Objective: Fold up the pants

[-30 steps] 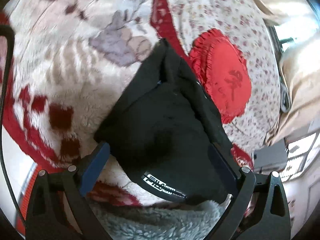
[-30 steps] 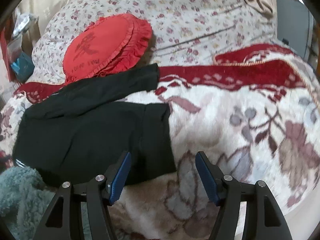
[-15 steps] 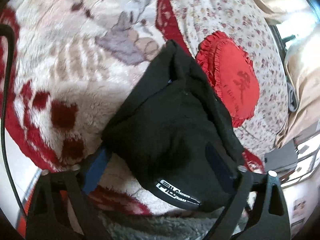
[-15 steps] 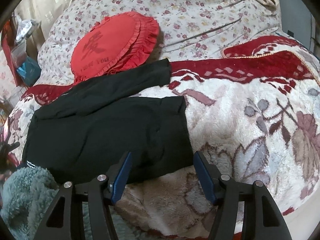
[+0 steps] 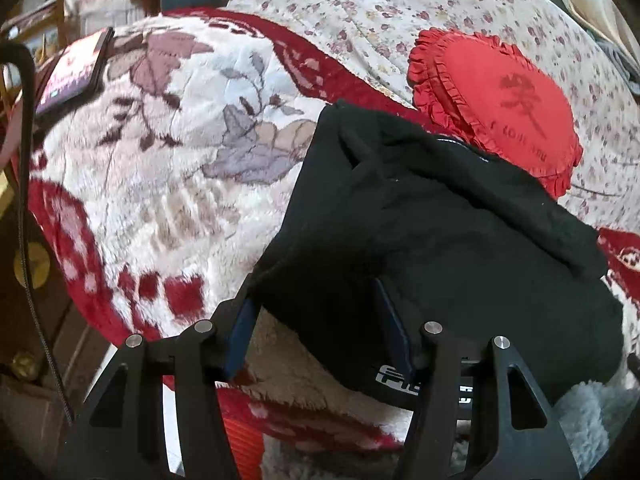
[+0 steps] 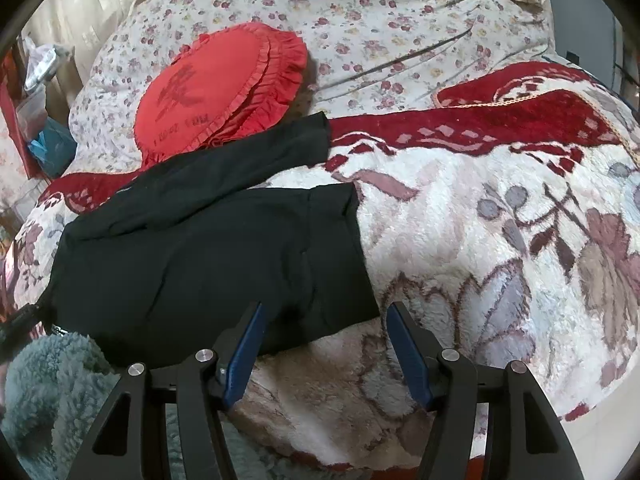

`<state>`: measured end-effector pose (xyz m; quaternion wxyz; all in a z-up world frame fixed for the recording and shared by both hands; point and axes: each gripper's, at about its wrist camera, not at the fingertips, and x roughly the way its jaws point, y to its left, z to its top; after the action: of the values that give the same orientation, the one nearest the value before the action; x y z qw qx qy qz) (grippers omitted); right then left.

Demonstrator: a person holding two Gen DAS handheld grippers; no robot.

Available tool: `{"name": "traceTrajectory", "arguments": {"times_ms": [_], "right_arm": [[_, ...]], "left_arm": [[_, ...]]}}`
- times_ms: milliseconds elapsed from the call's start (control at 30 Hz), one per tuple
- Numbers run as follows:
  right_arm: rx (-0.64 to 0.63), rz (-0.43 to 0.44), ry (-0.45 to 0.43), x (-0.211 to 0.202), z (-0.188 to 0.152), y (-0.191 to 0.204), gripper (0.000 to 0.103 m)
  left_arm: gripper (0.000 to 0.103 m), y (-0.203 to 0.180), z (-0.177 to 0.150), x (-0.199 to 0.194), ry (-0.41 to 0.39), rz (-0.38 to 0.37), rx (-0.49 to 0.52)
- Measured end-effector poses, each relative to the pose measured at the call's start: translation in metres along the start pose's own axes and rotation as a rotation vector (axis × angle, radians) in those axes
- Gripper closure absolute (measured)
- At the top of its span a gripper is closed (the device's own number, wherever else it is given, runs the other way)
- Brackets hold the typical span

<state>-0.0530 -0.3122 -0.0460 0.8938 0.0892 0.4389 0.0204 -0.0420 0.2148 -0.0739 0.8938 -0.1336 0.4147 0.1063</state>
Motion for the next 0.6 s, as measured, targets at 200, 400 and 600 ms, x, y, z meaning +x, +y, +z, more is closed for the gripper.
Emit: {"name": "traceTrajectory", "arguments": {"times_ms": [200, 400, 600], "right_arm": [[-0.017, 0.005, -0.001, 0.001, 0.0, 0.003, 0.042], [0.003, 0.02, -0.006, 0.0, 0.004, -0.001, 0.043], [0.073, 0.084, 0.025, -0.002, 0.015, -0.023, 0.043]], "left_arm": [[0.046, -0.002, 0.002, 0.003, 0.008, 0.015, 0.008], [0.046, -0.001, 0.001, 0.005, 0.014, 0.017, 0.006], [0.046, 0.009, -0.001, 0.011, 0.034, -0.032, -0.017]]}}
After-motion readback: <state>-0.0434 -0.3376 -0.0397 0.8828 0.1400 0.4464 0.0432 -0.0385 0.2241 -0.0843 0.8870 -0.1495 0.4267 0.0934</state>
